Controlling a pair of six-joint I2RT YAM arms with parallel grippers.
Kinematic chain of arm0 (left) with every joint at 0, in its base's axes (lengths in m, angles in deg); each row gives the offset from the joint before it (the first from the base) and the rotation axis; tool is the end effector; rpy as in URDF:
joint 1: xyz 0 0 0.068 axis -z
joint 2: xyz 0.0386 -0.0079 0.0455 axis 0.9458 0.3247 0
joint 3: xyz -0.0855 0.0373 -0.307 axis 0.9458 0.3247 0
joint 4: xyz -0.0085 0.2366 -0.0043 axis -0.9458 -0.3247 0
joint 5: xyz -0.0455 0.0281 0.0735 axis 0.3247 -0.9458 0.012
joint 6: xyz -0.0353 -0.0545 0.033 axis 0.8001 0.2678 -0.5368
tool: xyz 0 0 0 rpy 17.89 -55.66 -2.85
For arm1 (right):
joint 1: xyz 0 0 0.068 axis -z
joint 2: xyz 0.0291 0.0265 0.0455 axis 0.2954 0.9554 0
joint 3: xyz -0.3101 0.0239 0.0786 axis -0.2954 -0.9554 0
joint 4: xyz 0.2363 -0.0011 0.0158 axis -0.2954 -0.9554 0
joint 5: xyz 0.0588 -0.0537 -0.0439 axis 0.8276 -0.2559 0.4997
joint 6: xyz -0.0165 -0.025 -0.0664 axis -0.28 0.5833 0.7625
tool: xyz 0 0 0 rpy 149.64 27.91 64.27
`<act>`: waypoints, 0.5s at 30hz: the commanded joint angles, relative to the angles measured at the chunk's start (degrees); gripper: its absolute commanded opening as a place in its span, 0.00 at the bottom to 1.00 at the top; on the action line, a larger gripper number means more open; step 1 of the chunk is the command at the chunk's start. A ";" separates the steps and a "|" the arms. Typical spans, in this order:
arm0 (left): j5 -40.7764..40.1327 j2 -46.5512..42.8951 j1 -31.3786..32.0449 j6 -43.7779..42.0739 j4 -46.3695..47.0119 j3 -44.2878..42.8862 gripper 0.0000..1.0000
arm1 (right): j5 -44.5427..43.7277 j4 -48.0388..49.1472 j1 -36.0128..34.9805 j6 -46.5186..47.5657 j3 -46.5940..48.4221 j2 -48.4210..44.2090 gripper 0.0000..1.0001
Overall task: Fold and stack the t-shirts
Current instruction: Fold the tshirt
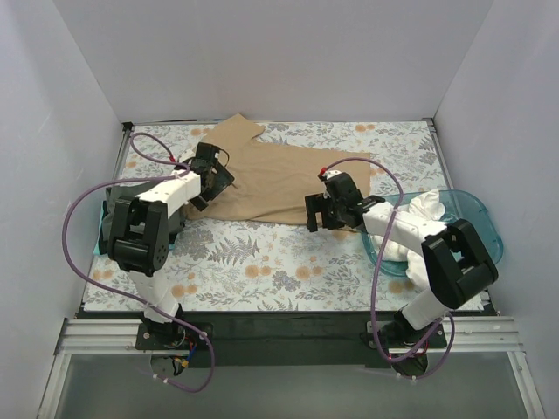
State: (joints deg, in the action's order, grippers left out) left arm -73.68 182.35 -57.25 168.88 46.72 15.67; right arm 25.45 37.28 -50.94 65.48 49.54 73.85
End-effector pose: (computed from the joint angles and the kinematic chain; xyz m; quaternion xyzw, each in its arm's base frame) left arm 0.3703 -0.0736 0.2365 -0.6288 0.7232 -0.1174 0.2603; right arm 0.2639 0.1727 0.2496 -0.1215 0.9224 0.1376 0.3399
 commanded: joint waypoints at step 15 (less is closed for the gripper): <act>-1.61 0.98 -2.11 1.26 0.56 4.79 0.94 | -10.31 1.01 2.21 -5.14 5.74 9.18 0.98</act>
State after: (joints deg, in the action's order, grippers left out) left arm -74.13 185.00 -59.35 169.27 47.59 18.25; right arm 15.18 37.13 -48.73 60.52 54.05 83.14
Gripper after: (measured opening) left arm 0.936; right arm 0.984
